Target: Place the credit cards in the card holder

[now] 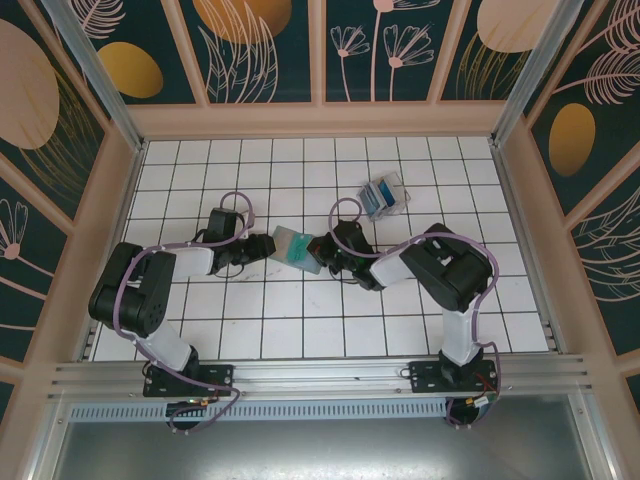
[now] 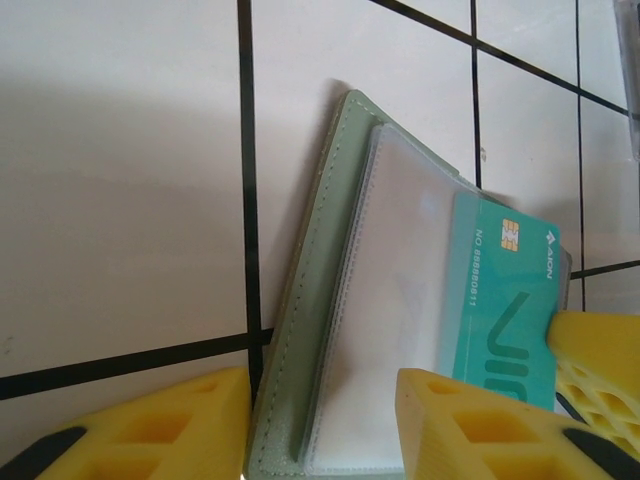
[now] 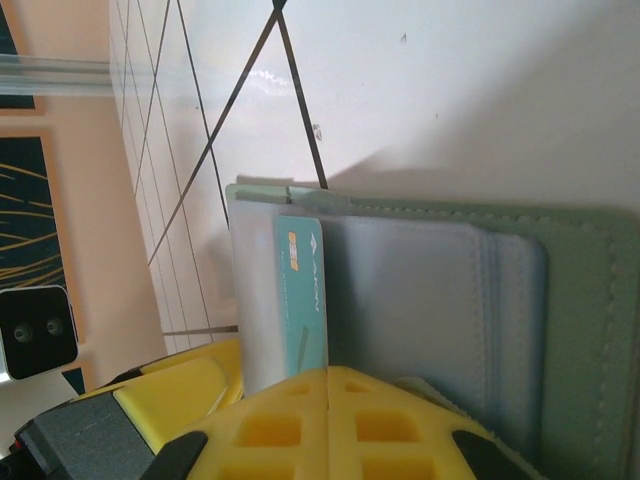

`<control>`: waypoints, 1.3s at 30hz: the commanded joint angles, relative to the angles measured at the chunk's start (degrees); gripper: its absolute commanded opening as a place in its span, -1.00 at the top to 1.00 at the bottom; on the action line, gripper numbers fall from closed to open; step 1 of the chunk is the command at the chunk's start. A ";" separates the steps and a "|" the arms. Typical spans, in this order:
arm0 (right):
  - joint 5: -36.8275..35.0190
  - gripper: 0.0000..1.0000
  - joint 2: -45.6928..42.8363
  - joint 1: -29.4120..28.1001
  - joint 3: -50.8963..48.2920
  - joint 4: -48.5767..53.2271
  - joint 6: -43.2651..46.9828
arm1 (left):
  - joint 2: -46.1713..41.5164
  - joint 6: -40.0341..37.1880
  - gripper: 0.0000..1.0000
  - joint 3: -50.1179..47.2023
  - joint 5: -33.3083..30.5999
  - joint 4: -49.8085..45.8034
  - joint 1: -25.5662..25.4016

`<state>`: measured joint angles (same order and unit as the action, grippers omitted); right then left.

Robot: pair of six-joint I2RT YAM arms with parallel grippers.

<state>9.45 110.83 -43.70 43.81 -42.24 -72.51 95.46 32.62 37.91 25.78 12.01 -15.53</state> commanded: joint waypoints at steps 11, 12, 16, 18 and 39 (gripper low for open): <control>-6.28 1.00 3.47 -2.95 2.16 -3.83 -0.55 | 1.36 2.28 0.31 -1.29 7.73 1.51 -1.78; -5.70 1.00 3.81 -3.20 2.70 -3.73 -0.38 | 1.48 2.79 0.31 -1.51 8.15 2.23 -2.12; -0.19 1.00 5.69 -3.41 7.51 0.68 4.02 | 1.61 3.68 0.30 -2.05 7.94 3.19 -2.58; 1.46 1.00 5.75 -3.41 9.68 4.52 7.88 | 0.88 3.76 0.30 -2.22 6.71 2.86 -2.56; 5.06 0.60 0.59 -1.21 15.49 23.43 28.89 | -6.24 10.87 0.13 -3.58 0.94 3.03 -0.68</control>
<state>14.26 114.98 -45.10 57.98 -25.17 -48.23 91.11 40.27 35.11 25.36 13.56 -17.15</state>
